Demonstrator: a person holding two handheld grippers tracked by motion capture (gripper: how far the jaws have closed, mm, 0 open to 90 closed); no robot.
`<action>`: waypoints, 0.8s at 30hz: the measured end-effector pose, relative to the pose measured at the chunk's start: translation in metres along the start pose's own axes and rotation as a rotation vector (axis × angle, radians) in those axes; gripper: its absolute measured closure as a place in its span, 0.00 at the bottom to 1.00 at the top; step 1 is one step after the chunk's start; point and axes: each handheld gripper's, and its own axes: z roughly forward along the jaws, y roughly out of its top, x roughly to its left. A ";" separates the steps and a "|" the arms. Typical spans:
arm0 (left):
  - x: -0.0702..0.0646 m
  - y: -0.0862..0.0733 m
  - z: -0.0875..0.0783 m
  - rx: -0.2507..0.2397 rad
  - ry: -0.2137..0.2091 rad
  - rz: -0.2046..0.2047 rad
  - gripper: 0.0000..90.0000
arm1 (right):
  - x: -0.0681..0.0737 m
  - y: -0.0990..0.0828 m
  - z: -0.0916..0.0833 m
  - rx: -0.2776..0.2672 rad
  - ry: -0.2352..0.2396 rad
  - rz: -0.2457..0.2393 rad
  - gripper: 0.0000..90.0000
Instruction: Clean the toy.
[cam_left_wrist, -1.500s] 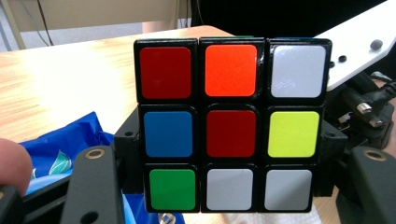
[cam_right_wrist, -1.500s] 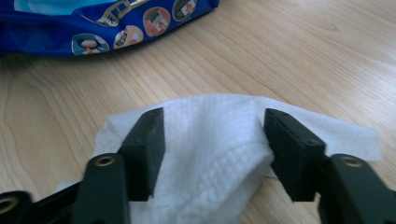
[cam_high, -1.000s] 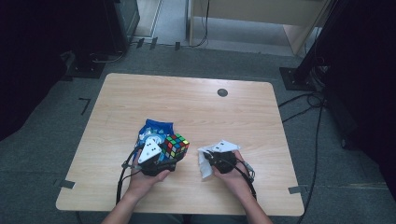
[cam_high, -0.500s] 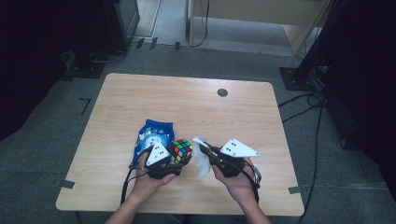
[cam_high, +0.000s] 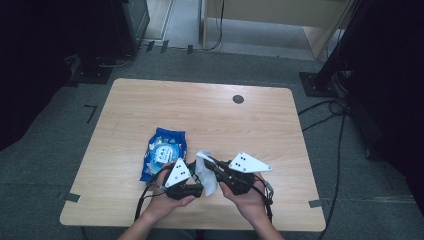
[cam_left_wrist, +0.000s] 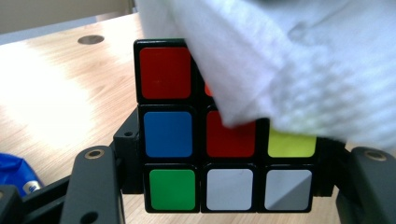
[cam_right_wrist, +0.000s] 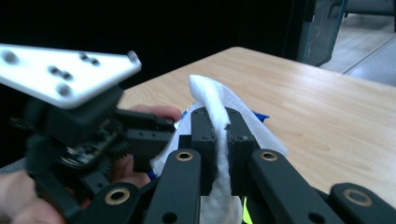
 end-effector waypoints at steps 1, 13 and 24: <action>0.000 0.000 0.000 0.000 0.000 0.000 0.37 | 0.000 0.000 0.000 0.000 0.000 0.000 0.95; -0.005 0.002 -0.004 -0.017 0.000 0.042 0.37 | -0.025 -0.022 0.009 0.066 -0.123 0.004 0.94; 0.005 0.002 -0.006 -0.005 0.029 0.007 0.37 | -0.023 -0.007 -0.006 0.007 -0.112 0.020 0.95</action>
